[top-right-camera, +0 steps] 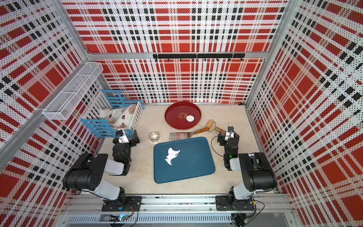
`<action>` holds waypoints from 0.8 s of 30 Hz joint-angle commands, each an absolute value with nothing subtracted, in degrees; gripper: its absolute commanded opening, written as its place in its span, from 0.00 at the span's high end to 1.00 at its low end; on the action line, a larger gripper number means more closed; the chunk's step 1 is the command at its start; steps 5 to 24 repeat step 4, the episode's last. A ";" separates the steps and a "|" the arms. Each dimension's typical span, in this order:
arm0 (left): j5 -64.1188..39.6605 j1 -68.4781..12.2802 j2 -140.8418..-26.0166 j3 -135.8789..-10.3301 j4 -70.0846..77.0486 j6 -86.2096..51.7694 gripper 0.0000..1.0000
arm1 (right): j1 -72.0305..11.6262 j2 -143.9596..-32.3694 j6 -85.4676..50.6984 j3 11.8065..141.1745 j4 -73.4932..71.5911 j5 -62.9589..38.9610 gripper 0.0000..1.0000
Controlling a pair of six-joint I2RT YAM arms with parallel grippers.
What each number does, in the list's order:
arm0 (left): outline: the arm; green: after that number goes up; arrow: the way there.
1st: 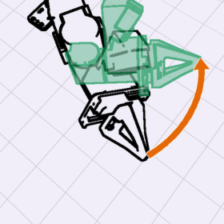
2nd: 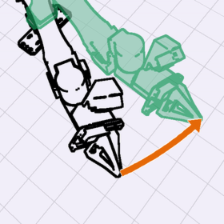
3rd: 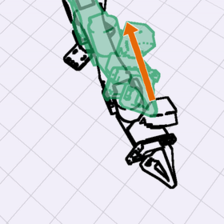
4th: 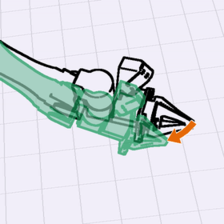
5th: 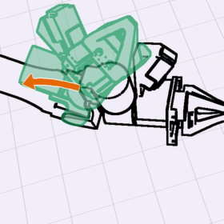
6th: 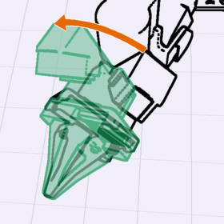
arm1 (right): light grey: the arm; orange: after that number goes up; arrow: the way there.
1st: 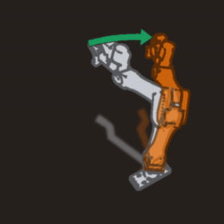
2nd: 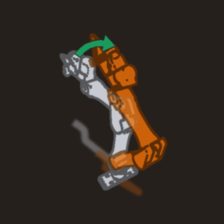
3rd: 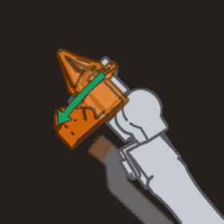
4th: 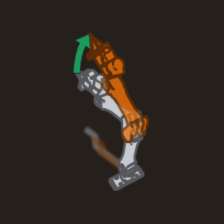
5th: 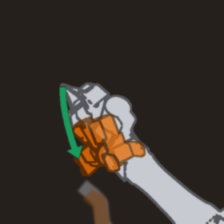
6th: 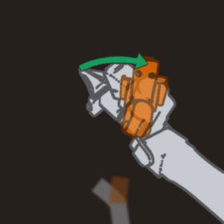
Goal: Roll out the dumpling wrappers from the dough
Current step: Reset both arms
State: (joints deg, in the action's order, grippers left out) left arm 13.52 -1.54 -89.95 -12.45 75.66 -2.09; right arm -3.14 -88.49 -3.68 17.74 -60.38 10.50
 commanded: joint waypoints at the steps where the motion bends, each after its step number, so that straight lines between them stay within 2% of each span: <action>1: 12.67 -1.02 -89.99 -13.11 77.22 -2.14 0.01 | -2.74 -88.60 -3.89 17.40 -61.78 10.55 0.11; 24: 14.64 -2.24 -89.47 -12.49 77.26 -1.15 0.01 | -2.75 -88.59 -3.87 17.40 -61.77 10.54 0.11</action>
